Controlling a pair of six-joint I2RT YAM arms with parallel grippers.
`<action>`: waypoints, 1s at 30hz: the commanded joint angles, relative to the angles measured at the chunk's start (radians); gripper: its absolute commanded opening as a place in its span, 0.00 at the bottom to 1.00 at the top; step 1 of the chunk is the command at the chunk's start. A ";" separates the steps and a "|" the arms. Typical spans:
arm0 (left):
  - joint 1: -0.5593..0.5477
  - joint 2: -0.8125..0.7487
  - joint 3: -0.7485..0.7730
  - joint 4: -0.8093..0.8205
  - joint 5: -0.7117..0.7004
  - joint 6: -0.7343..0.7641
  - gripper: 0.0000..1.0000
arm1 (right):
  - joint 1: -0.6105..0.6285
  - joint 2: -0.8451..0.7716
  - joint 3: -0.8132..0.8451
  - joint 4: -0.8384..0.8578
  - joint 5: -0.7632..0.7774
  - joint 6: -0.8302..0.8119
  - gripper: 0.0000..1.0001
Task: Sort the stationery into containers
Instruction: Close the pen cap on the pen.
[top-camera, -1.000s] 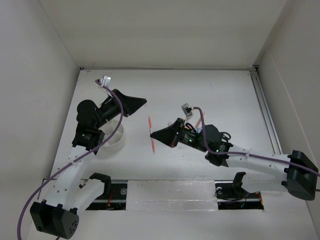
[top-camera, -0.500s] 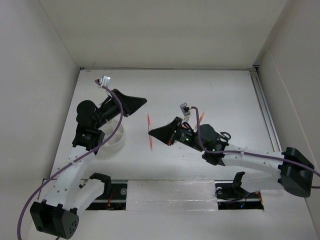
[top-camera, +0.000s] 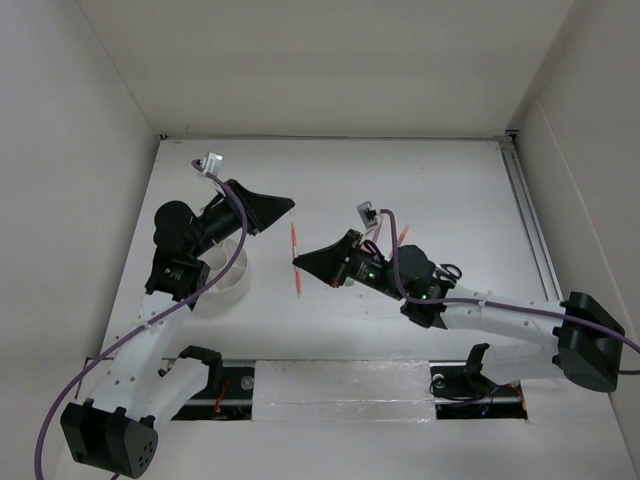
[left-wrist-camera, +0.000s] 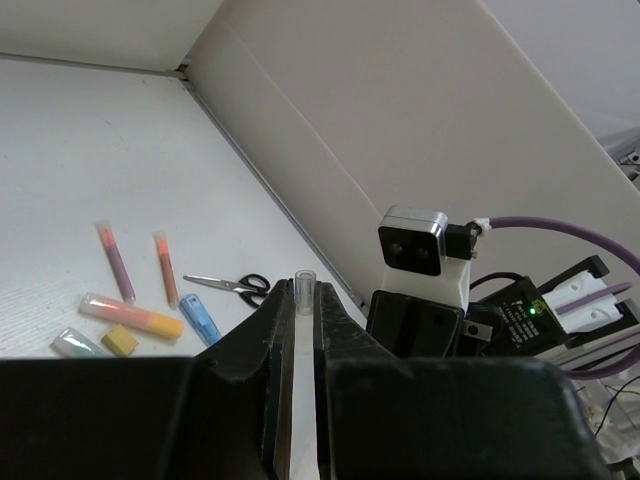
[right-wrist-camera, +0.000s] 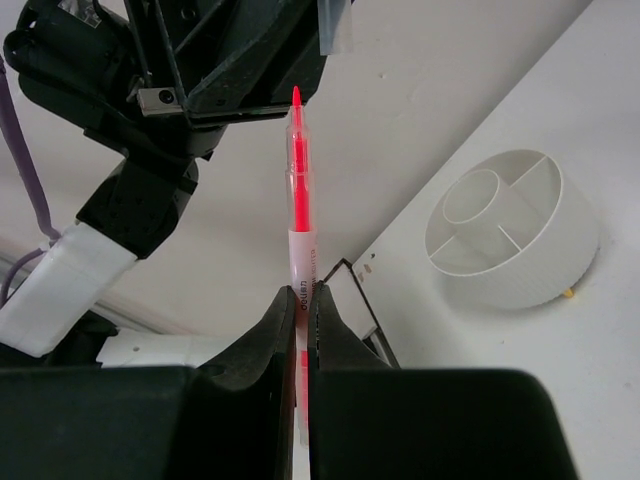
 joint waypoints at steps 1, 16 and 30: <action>0.000 -0.021 -0.002 0.069 0.036 0.005 0.00 | -0.014 0.004 0.044 0.072 -0.013 -0.014 0.00; 0.000 -0.021 -0.002 0.078 0.055 0.005 0.00 | -0.043 0.004 0.035 0.072 -0.024 -0.005 0.00; 0.000 -0.021 -0.002 0.065 0.053 0.044 0.00 | -0.052 0.022 0.055 0.081 -0.067 0.014 0.00</action>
